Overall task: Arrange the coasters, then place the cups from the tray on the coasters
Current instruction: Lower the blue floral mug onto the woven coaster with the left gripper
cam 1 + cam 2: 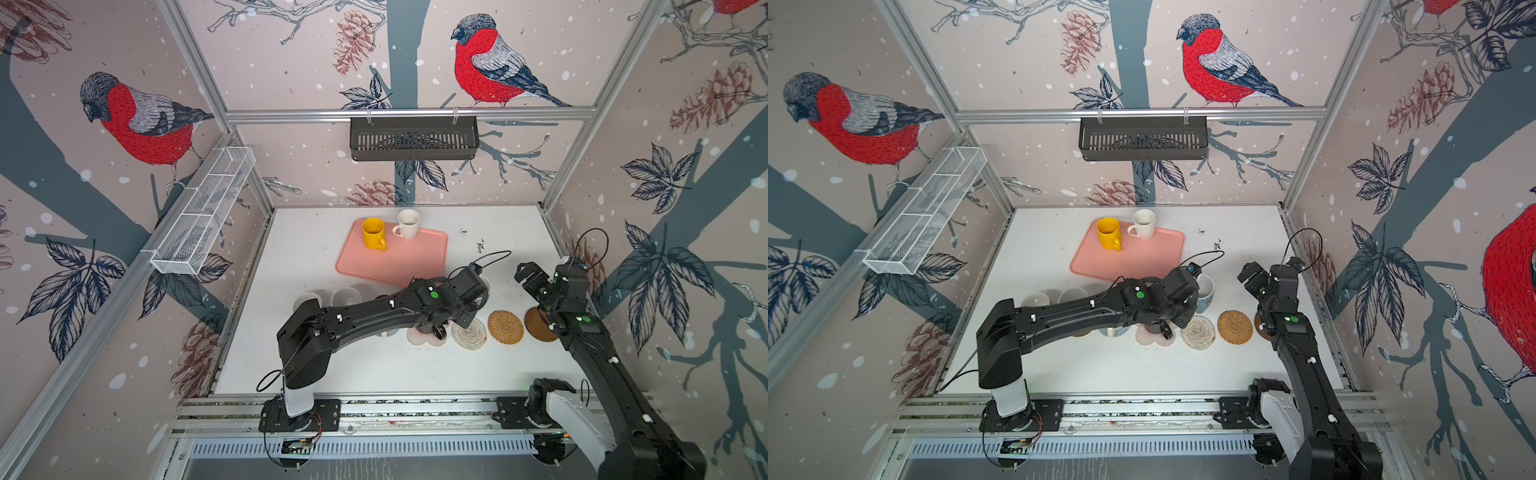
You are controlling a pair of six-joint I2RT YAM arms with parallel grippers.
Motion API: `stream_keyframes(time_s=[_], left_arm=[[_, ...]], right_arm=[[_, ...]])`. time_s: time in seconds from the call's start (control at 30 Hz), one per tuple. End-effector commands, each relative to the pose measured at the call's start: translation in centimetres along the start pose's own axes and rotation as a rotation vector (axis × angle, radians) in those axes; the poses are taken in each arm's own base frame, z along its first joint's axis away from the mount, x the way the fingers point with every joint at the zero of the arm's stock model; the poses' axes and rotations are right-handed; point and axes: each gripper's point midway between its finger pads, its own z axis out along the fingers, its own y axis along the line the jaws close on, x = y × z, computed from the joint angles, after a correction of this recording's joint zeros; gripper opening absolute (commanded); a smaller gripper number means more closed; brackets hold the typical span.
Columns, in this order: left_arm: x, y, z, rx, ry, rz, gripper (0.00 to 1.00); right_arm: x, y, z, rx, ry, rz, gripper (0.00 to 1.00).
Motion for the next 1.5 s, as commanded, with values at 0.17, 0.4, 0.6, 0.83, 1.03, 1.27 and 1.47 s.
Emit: stream_keyframes(time_s=[0.17,0.4,0.6,0.83,1.03,1.27,1.47], left_arm=[[0.3,-2.8,0.8,0.062,-0.036,-0.028,0.00],[1.6,-2.8,1.3,0.043,-0.014,-0.030,0.00],[2.5,-2.4,1.7,0.020,-0.001,-0.039,0.00],[3.6,-2.5,2.5,0.009,0.018,-0.047,0.00],[4.0,-2.3,3.0,0.004,0.010,-0.059,0.00],[4.1,-2.5,3.6,0.010,0.006,-0.060,0.00],[4.4,-2.6,3.9,0.016,0.014,-0.062,0.00]], right_arm=[[-0.4,0.2,0.1,-0.017,-0.012,0.000,0.99],[-0.2,0.0,0.1,-0.017,-0.010,0.001,1.00],[-0.1,0.0,0.2,-0.020,-0.007,0.002,0.99],[0.1,-0.1,0.2,-0.021,-0.001,0.001,1.00],[0.3,-0.1,0.3,-0.024,0.005,-0.001,1.00],[0.4,0.0,0.3,-0.033,0.009,-0.002,1.00],[0.6,-0.1,0.4,-0.034,0.013,-0.005,1.00]])
